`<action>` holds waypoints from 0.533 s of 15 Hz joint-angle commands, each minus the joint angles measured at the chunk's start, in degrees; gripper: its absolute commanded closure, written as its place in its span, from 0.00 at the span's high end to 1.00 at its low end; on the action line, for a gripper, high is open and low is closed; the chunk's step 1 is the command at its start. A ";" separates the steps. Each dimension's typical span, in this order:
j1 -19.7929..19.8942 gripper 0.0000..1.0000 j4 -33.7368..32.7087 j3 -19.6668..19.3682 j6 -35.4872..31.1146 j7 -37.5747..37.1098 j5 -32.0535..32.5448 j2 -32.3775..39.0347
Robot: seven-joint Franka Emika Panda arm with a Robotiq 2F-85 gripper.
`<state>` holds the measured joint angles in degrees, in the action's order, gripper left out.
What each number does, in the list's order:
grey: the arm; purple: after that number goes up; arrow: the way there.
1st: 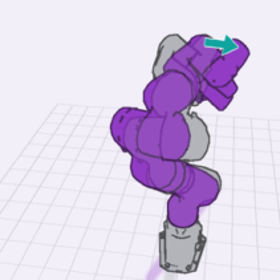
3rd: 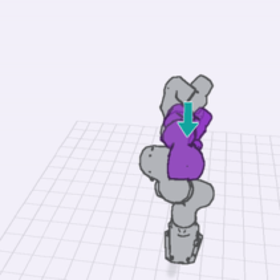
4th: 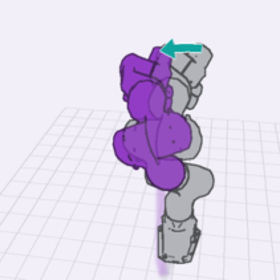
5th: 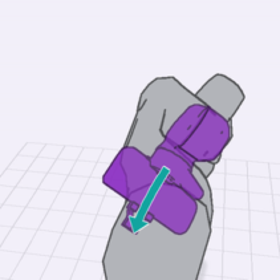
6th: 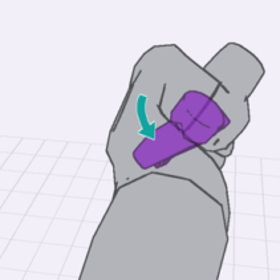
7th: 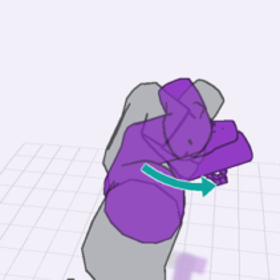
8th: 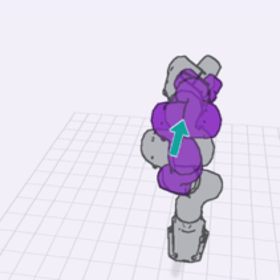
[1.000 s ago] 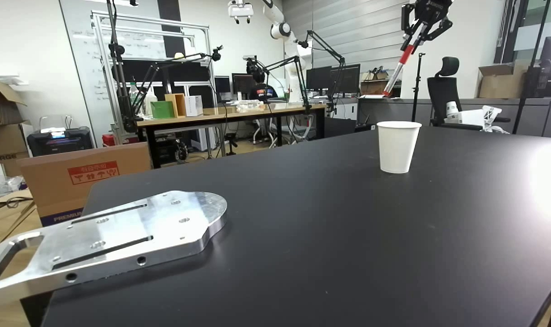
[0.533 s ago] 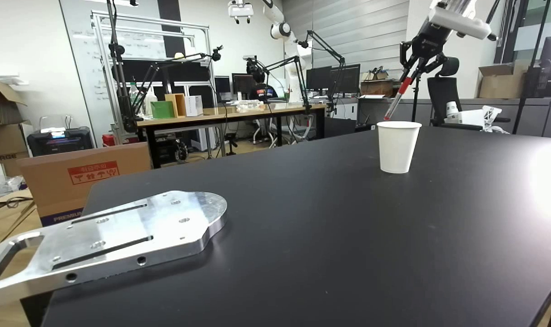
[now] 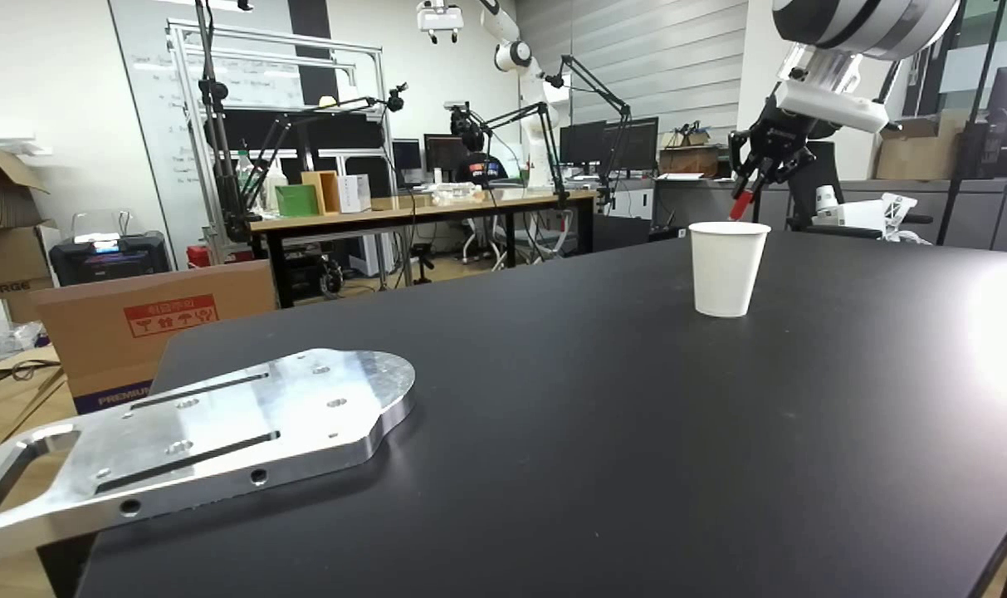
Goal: Pick up the marker from the cup and put it on the table
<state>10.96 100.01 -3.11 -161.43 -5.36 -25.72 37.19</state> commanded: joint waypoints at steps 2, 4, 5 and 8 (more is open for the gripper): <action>1.19 0.05 -0.49 1.52 -0.75 -1.10 1.28 0.27; 1.16 0.46 -0.48 1.61 -0.68 -1.28 1.26 0.23; 1.21 0.48 -0.44 1.74 -0.34 -1.27 1.22 0.08; 1.35 0.67 -0.29 2.12 0.16 -1.25 0.98 -0.75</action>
<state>11.01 99.91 -2.42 -161.73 -5.39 -25.67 37.35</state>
